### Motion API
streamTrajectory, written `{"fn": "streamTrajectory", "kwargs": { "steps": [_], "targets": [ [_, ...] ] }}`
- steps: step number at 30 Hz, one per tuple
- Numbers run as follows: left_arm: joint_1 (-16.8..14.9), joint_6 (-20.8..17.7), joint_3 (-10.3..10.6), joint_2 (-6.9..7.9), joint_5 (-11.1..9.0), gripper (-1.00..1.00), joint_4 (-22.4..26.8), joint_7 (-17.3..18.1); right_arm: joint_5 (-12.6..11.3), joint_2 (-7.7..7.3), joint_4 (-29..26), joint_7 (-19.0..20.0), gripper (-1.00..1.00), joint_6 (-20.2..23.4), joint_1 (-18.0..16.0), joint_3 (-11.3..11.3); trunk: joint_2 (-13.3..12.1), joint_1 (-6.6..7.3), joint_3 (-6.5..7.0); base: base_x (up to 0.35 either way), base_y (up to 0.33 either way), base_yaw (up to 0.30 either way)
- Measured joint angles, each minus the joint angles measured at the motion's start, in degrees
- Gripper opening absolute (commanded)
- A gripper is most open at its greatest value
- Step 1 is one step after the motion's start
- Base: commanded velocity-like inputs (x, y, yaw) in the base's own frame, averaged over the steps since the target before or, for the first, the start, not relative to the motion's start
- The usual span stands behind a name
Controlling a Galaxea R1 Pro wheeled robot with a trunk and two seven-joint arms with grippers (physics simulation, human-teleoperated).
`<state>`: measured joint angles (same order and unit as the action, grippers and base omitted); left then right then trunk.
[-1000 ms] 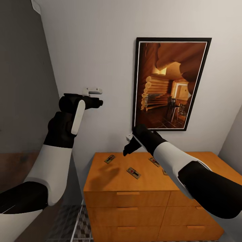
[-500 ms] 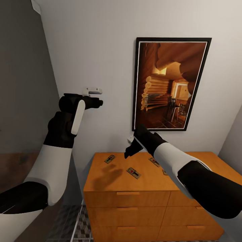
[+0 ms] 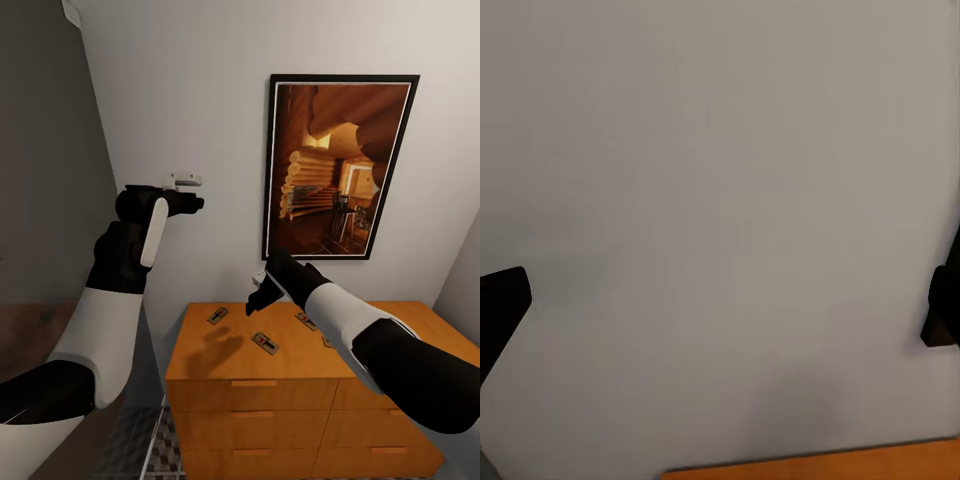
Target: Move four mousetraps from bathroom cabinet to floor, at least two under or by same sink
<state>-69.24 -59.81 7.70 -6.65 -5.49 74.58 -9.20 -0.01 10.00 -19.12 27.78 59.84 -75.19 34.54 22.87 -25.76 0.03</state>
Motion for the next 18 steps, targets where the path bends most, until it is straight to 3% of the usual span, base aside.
{"fn": "streamTrajectory", "kwargs": {
  "steps": [13, 18],
  "targets": [
    [0.01, 0.00, -0.01, -0.02, -0.01, 1.00, 0.30, 0.00, 0.02, 0.00, -0.10, 2.97, 1.00, 0.00, 0.00, 0.04, 0.00, 0.00, 0.00, 0.000, 0.000, 0.000],
    [0.03, 0.01, -0.03, 0.02, 0.00, 1.00, 0.34, 0.00, 0.09, 0.00, -0.11, 3.86, 1.00, -0.01, 0.02, 0.05, 1.94, -1.09, -0.84, 0.000, 0.000, 0.000]
  ]
}}
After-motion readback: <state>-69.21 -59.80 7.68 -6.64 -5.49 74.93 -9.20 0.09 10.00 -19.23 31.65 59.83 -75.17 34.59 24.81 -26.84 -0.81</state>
